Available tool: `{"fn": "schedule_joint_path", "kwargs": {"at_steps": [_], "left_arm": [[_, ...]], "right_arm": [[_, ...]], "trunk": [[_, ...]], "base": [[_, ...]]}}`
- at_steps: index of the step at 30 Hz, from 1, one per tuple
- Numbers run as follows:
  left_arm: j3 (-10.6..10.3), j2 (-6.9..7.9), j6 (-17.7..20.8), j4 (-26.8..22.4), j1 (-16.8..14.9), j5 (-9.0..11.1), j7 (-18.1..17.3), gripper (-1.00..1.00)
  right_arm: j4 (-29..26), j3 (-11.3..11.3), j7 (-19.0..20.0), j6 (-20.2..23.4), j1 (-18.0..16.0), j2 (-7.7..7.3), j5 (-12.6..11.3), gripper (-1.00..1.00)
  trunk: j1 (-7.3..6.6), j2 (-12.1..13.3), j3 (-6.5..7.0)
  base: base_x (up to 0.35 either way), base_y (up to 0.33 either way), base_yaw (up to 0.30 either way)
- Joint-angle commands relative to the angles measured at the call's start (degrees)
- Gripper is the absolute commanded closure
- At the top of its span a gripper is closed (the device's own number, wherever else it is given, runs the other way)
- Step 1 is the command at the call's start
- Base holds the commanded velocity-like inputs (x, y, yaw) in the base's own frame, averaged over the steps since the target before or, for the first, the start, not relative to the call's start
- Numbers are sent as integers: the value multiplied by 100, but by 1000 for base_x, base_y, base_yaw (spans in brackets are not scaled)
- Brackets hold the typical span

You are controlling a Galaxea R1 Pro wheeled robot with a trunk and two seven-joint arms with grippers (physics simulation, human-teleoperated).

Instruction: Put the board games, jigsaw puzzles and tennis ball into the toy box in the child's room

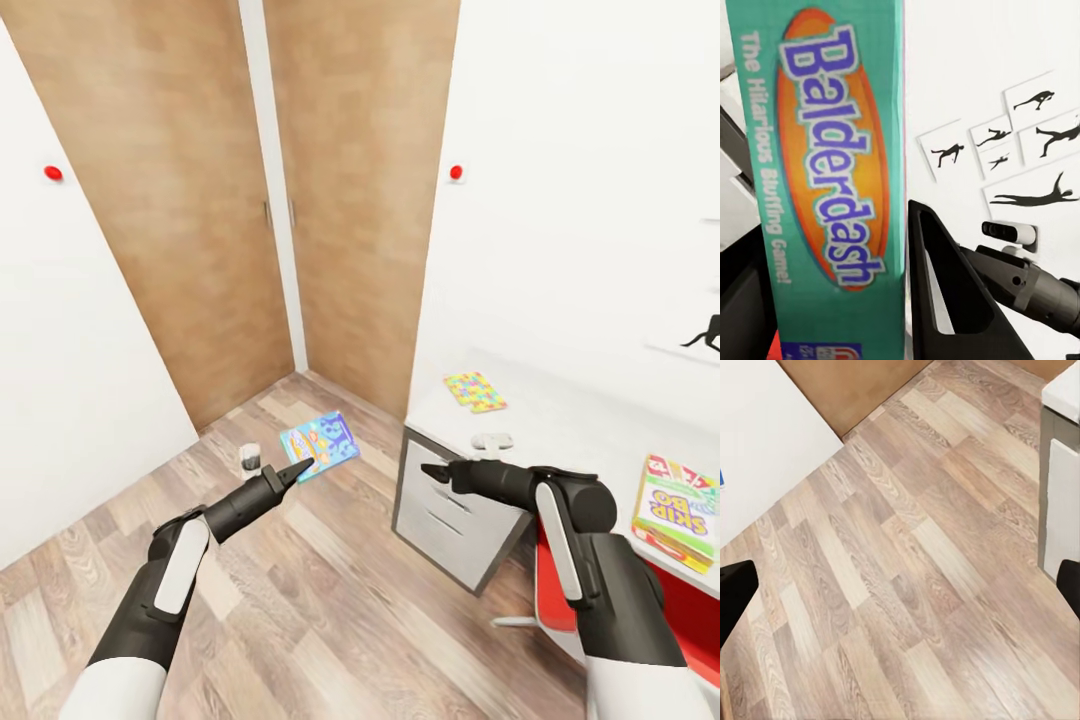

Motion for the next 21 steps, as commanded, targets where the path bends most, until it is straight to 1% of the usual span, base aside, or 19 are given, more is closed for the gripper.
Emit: {"fn": "schedule_joint_path", "kwargs": {"at_steps": [1,5,10,14,20,21], "left_arm": [[13,-10,41,-37,-5,20,-15,100],[10,-23,48,-121,-5,19,-14,100],[9,-32,52,-177,-5,20,-13,100],[8,-35,53,-201,-5,20,-13,100],[8,-37,54,-216,-5,20,-13,100],[8,-37,54,-223,-5,21,-13,100]], "right_arm": [[-42,-7,-2,37,2,1,-28,-100],[-121,-15,0,37,30,1,-31,-100],[-169,-25,2,37,52,-1,-33,-100],[-189,-28,2,37,61,-2,-34,-100],[-198,-29,3,37,65,-2,-34,-100],[-202,-84,7,37,62,-7,-39,-100]], "trunk": [[6,-11,-11],[6,-11,-11],[6,-11,-11],[6,-11,-11],[6,-11,-11],[6,-11,-11]], "base": [[308,111,0],[245,72,0],[114,33,-13],[42,12,-152],[17,5,-214],[3,1,-75]]}}
